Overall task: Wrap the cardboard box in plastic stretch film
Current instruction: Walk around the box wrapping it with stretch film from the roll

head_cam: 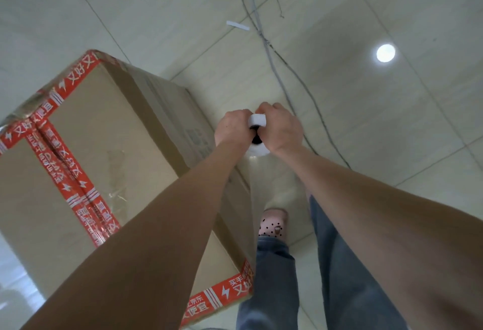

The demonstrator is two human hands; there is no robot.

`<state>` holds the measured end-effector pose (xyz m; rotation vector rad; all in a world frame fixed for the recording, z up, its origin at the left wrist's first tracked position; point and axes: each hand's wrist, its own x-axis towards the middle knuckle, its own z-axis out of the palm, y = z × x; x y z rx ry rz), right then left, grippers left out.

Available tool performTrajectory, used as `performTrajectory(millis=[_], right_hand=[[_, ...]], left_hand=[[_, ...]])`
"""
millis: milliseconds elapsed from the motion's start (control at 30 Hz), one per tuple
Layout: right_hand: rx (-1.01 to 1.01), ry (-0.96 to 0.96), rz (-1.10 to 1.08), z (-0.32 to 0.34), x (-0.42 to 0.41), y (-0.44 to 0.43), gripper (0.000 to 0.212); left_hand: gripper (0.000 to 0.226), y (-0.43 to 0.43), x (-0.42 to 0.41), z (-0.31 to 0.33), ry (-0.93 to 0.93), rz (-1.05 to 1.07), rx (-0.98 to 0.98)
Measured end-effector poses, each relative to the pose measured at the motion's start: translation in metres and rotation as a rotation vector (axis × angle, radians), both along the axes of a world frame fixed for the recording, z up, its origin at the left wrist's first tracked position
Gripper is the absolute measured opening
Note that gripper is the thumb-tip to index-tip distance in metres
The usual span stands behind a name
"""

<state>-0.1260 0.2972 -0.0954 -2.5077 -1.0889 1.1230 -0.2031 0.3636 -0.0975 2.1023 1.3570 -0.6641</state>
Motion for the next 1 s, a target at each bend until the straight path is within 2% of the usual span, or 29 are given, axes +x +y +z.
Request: performTrajectory(millis=[233,367,567,667,800,900,1000], right_hand=[[-0.052,-0.004,0.066,-0.002,0.007,0.018,0.028],[-0.08,-0.007,0.114,-0.001,0.007,0.021,0.03],[-0.031,-0.027,0.197,0.001,0.002,0.035,0.03],[-0.005,-0.013,0.223,0.002,-0.007,0.047,0.034],[-0.009,0.056,0.142,0.002,-0.019,0.055,0.043],[-0.108,0.131,-0.051,0.0,-0.024,0.05,0.052],[-0.096,0.131,-0.158,-0.004,-0.028,0.048,0.038]], left_hand=[[0.021,0.009,0.0,0.002,-0.008,0.247,-0.079],[0.015,0.014,-0.002,0.005,0.033,0.297,-0.146],[0.016,0.024,-0.011,0.014,0.018,0.309,-0.083],[0.021,0.03,-0.023,0.015,0.024,0.379,-0.055],[0.022,0.036,-0.041,0.011,-0.002,0.548,-0.047],[0.026,0.034,-0.046,0.01,-0.022,0.556,-0.024],[0.029,0.034,-0.045,0.009,-0.041,0.5,-0.001]])
